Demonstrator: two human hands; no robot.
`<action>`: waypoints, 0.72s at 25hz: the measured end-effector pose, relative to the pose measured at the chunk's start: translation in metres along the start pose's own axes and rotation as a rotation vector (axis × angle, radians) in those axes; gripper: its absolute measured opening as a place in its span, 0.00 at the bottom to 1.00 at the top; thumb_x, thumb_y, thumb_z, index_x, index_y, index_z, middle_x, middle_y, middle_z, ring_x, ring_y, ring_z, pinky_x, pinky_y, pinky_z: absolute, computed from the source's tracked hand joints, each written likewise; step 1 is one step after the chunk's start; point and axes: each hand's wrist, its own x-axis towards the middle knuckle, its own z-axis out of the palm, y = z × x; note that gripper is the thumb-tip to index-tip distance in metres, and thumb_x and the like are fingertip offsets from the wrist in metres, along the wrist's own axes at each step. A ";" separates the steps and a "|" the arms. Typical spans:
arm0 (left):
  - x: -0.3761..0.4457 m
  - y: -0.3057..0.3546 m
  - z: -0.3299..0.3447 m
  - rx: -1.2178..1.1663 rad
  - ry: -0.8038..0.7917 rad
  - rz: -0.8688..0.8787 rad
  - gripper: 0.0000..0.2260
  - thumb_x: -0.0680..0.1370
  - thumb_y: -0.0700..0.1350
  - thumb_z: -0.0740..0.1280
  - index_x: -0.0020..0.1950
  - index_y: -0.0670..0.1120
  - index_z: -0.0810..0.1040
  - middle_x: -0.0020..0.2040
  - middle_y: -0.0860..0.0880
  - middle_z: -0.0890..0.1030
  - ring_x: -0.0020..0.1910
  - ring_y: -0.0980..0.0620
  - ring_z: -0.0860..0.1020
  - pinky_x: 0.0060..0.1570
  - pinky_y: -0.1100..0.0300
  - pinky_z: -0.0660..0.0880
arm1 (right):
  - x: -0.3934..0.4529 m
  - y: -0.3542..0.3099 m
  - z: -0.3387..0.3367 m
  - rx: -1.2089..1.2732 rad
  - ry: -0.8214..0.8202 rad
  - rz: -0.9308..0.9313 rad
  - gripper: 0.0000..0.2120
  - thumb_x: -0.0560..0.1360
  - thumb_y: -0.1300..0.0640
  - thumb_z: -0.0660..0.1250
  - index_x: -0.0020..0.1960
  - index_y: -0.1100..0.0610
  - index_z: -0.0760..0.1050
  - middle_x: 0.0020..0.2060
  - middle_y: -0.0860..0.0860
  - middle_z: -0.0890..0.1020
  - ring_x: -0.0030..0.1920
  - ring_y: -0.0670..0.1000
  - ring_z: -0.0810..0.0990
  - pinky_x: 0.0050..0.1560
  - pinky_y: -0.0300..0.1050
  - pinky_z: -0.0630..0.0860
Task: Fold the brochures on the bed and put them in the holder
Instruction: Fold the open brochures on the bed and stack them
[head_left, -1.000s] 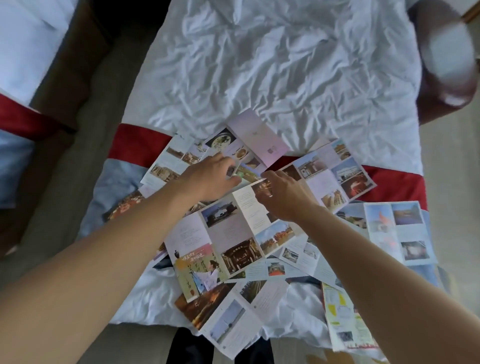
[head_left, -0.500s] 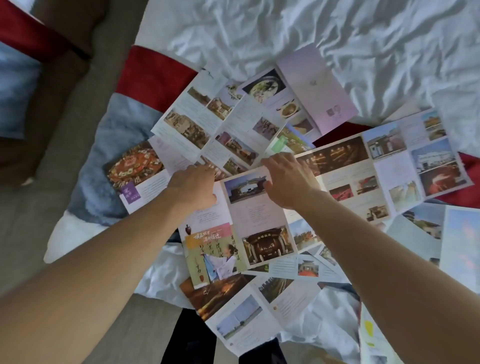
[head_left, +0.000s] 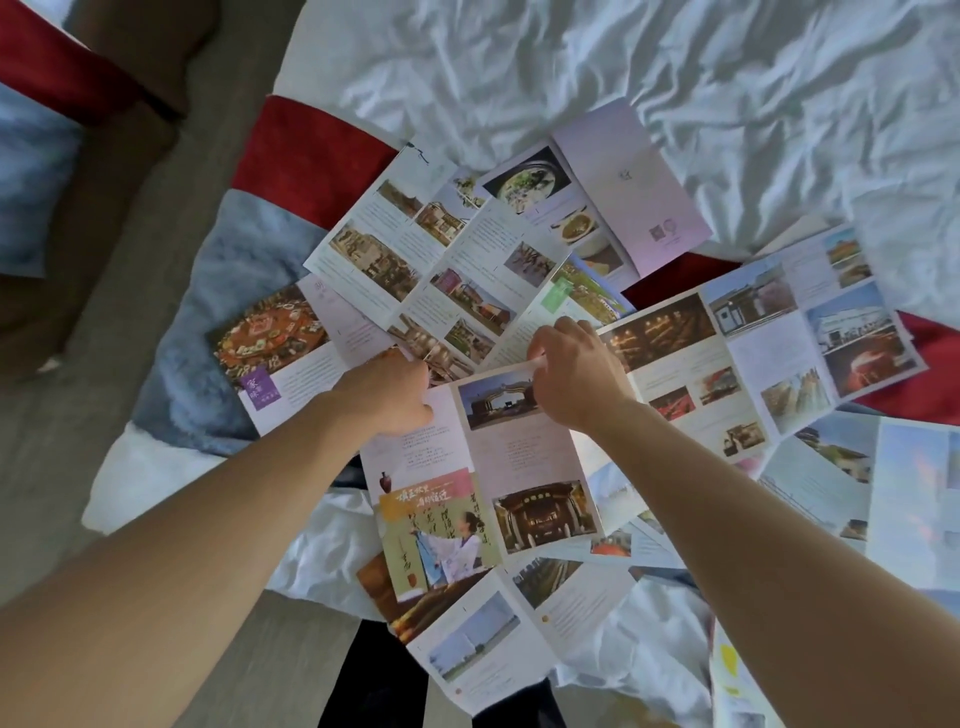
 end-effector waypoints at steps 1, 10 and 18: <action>-0.001 0.002 0.000 0.005 0.003 0.003 0.07 0.77 0.49 0.67 0.53 0.47 0.76 0.46 0.50 0.79 0.41 0.52 0.78 0.35 0.58 0.73 | -0.001 0.000 -0.002 0.011 0.000 -0.005 0.11 0.75 0.64 0.65 0.54 0.51 0.77 0.53 0.49 0.76 0.56 0.52 0.72 0.44 0.46 0.69; -0.006 0.023 -0.033 -0.855 -0.197 -0.158 0.10 0.80 0.49 0.64 0.48 0.43 0.80 0.44 0.45 0.83 0.40 0.46 0.81 0.37 0.60 0.73 | -0.014 -0.008 -0.008 0.210 0.050 0.045 0.10 0.75 0.69 0.64 0.51 0.56 0.75 0.57 0.51 0.73 0.48 0.52 0.76 0.39 0.36 0.74; 0.001 0.053 -0.019 -0.386 0.147 0.139 0.16 0.74 0.44 0.73 0.61 0.52 0.79 0.61 0.48 0.76 0.60 0.47 0.75 0.48 0.59 0.71 | -0.013 -0.010 -0.022 0.450 0.000 0.145 0.14 0.71 0.66 0.60 0.49 0.53 0.78 0.46 0.48 0.82 0.43 0.49 0.79 0.31 0.35 0.73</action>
